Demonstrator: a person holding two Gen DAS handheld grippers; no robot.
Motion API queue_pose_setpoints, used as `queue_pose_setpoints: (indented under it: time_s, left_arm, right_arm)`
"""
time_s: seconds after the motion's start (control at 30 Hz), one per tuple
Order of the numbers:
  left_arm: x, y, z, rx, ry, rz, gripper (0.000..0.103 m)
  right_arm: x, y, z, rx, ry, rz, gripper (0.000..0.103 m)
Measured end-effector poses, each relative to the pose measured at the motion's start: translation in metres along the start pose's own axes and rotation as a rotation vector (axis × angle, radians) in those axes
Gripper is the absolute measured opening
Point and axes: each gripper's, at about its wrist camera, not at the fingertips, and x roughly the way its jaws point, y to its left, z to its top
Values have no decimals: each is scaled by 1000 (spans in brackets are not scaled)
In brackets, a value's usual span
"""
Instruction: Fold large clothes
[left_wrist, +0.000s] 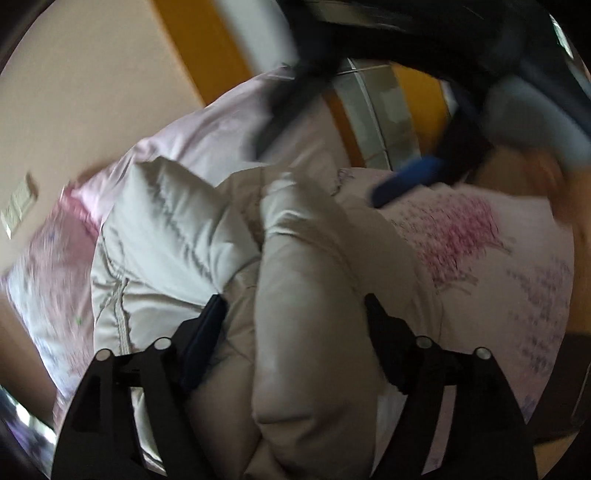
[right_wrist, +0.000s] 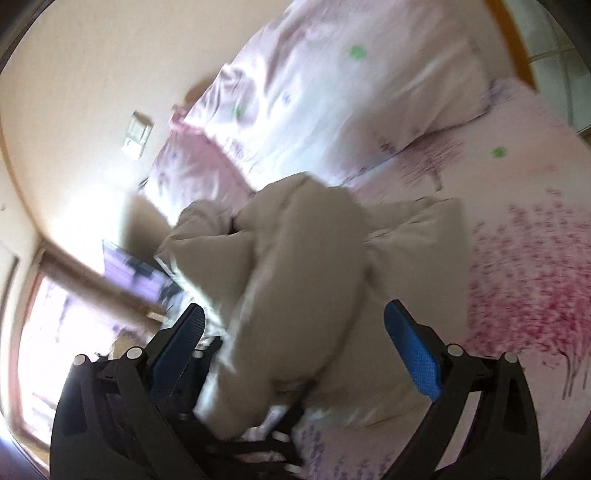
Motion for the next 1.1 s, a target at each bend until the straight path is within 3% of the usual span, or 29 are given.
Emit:
queue_pose_setpoints:
  time_s: [0.2, 0.4, 0.43, 0.47, 0.5, 0.57, 0.63, 0.73, 0.83, 0.9, 1.1]
  left_arm:
    - [0, -24, -6, 111, -28, -27, 82]
    - [2, -46, -10, 201, -52, -24, 84]
    - [2, -47, -11, 208, -55, -16, 84]
    - [2, -47, -12, 209, -57, -8, 84]
    - [0, -45, -13, 210, -59, -5, 84]
    - [-8, -39, -13, 214, -73, -7, 84]
    - [-21, -29, -14, 196, -71, -44, 84]
    - [-48, -4, -18, 146, -76, -86, 86]
    - [-77, 35, -20, 45, -85, -165, 94]
    - [-86, 74, -18, -72, -81, -187, 96]
    - [-47, 175, -25, -390, 31, -287, 96]
  right_arm:
    - [16, 19, 12, -82, 98, 10, 100]
    - [46, 33, 20, -166, 188, -106, 102]
    - [51, 32, 22, -168, 188, -124, 98]
    - [51, 30, 22, -163, 174, -143, 70]
    - [52, 26, 24, -144, 164, -136, 50]
    - [50, 18, 25, -95, 148, -80, 35]
    - [49, 23, 23, -118, 113, -107, 30]
    - [47, 24, 23, -101, 81, -135, 26]
    - [40, 18, 25, -84, 48, -165, 24]
    - [37, 15, 26, -74, 34, -195, 24]
    - [30, 14, 28, -92, -2, -325, 22]
